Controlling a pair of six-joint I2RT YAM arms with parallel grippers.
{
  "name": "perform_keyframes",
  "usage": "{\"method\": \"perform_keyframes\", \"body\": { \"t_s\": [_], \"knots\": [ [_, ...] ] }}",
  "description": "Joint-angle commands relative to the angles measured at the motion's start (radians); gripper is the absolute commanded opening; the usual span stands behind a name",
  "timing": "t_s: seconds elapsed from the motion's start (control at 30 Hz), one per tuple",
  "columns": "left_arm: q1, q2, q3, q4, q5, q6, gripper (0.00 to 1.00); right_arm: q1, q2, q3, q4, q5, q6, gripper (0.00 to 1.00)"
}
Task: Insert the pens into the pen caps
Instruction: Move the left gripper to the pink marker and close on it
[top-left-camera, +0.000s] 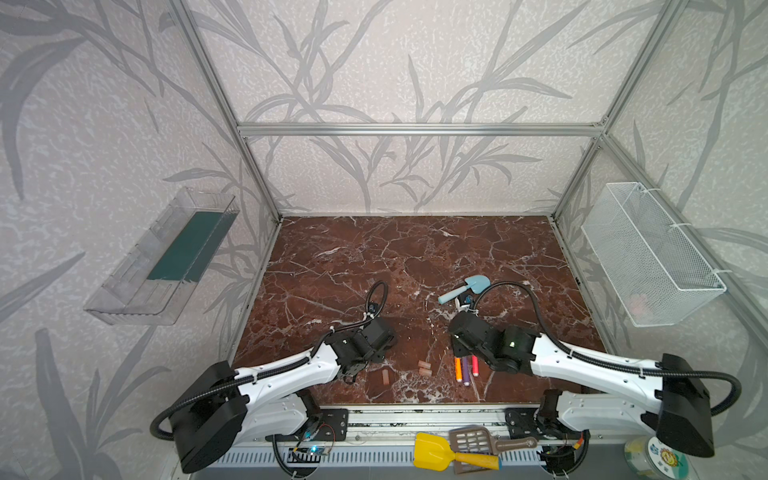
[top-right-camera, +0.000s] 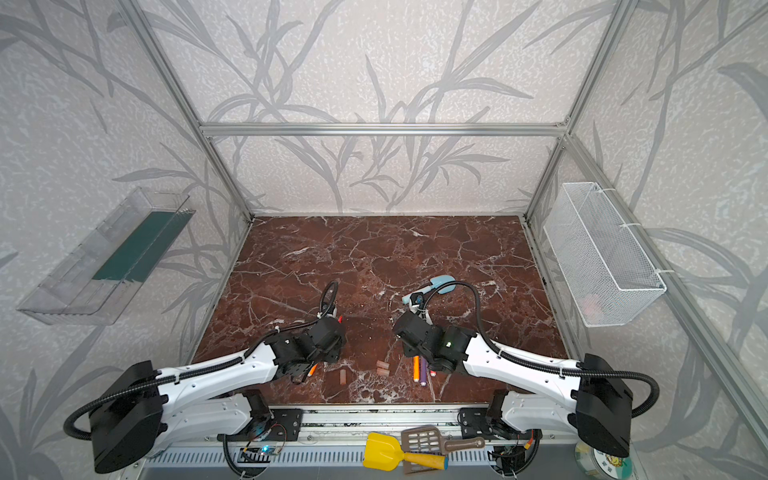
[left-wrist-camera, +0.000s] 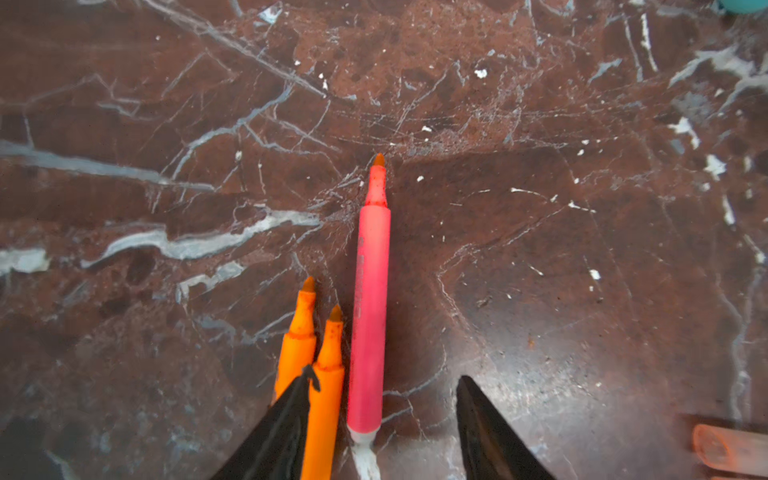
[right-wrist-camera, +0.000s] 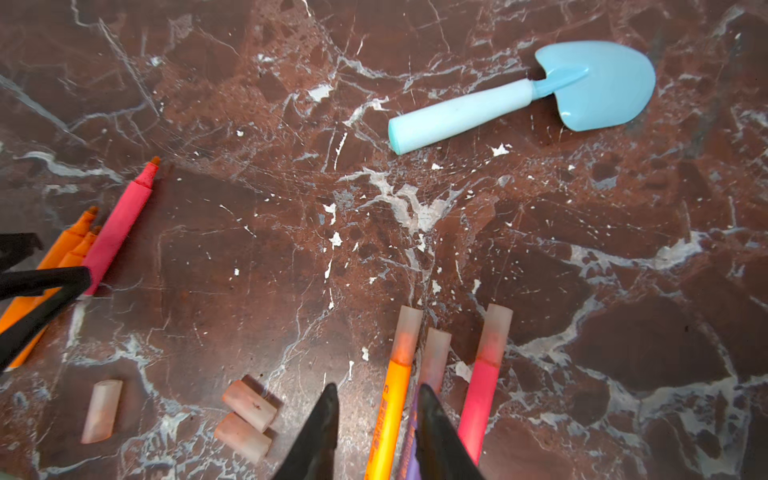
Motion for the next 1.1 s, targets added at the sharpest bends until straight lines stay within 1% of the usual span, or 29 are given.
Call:
{"method": "perform_keyframes", "body": {
  "t_s": [0.0, 0.07, 0.13, 0.33, 0.47, 0.57, 0.7, 0.9, 1.07],
  "knots": [
    [0.002, 0.061, 0.040, 0.029, -0.035, 0.001, 0.48, -0.002, -0.047, -0.029, -0.004, -0.001, -0.011, 0.33],
    [0.003, 0.108, 0.059, 0.028, -0.039, -0.014, 0.38, -0.003, -0.069, -0.041, -0.001, 0.002, -0.010, 0.34],
    [0.004, 0.148, 0.083, 0.011, -0.043, -0.022, 0.35, -0.003, -0.079, -0.049, 0.000, 0.000, -0.008, 0.35],
    [0.006, 0.255, 0.129, -0.020, -0.091, -0.041, 0.35, -0.003, -0.075, -0.050, 0.002, -0.007, -0.008, 0.35],
    [0.010, 0.289, 0.143, -0.017, -0.086, -0.045, 0.35, -0.003, -0.070, -0.050, 0.007, -0.013, -0.008, 0.35],
    [0.010, 0.287, 0.161, -0.031, -0.061, -0.036, 0.37, -0.003, -0.070, -0.051, 0.006, -0.017, -0.006, 0.35],
    [0.008, 0.242, 0.162, -0.030, -0.038, -0.030, 0.43, -0.003, -0.075, -0.054, 0.012, -0.020, -0.005, 0.35],
    [0.011, 0.159, 0.122, -0.031, -0.060, -0.045, 0.51, -0.003, -0.063, -0.051, 0.026, -0.031, -0.007, 0.35],
    [0.027, 0.120, 0.076, -0.014, -0.092, -0.062, 0.54, -0.002, -0.054, -0.055, 0.033, -0.039, -0.005, 0.35]
  ]
}}
